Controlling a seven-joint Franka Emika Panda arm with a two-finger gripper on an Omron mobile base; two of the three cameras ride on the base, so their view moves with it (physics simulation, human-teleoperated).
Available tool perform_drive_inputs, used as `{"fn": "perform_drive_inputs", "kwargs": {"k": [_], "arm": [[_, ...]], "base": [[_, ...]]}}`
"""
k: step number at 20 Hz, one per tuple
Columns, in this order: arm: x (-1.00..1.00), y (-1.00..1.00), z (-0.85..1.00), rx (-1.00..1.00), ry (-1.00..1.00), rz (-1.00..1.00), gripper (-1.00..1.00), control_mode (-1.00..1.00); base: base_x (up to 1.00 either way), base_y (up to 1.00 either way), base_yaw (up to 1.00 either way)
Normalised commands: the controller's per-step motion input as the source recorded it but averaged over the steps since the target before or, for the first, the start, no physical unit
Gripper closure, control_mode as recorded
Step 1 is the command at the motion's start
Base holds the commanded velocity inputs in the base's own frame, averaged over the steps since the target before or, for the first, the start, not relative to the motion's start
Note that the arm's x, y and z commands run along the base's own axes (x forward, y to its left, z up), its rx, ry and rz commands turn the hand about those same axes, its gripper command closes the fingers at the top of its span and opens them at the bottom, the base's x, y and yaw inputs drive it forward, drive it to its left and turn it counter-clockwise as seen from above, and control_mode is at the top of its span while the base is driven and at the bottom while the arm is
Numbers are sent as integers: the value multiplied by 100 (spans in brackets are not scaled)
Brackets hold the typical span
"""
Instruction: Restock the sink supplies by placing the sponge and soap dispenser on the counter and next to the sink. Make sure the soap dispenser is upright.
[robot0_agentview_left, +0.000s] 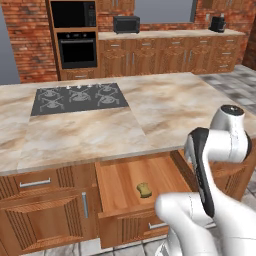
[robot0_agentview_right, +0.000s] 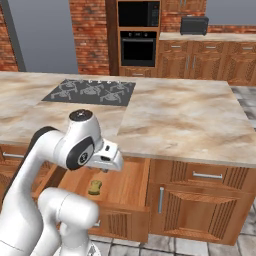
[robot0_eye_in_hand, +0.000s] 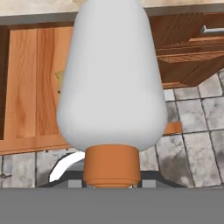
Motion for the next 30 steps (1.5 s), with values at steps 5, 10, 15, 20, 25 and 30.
{"fn": "perform_drive_inputs", "kwargs": {"k": [5, 10, 15, 20, 25, 30], "arm": [[0, 0, 11, 0, 3, 0, 100, -100], [0, 0, 0, 0, 0, 0, 100, 100], [0, 0, 0, 0, 0, 0, 100, 100], [0, 0, 0, 0, 0, 0, 100, 100], [0, 0, 0, 0, 0, 0, 100, 100], [0, 0, 0, 0, 0, 0, 100, 100]], "base": [[0, 0, 0], [-19, 0, -14], [-45, 0, -47], [-22, 0, -63], [-2, 0, -75], [0, -5, -84]]}}
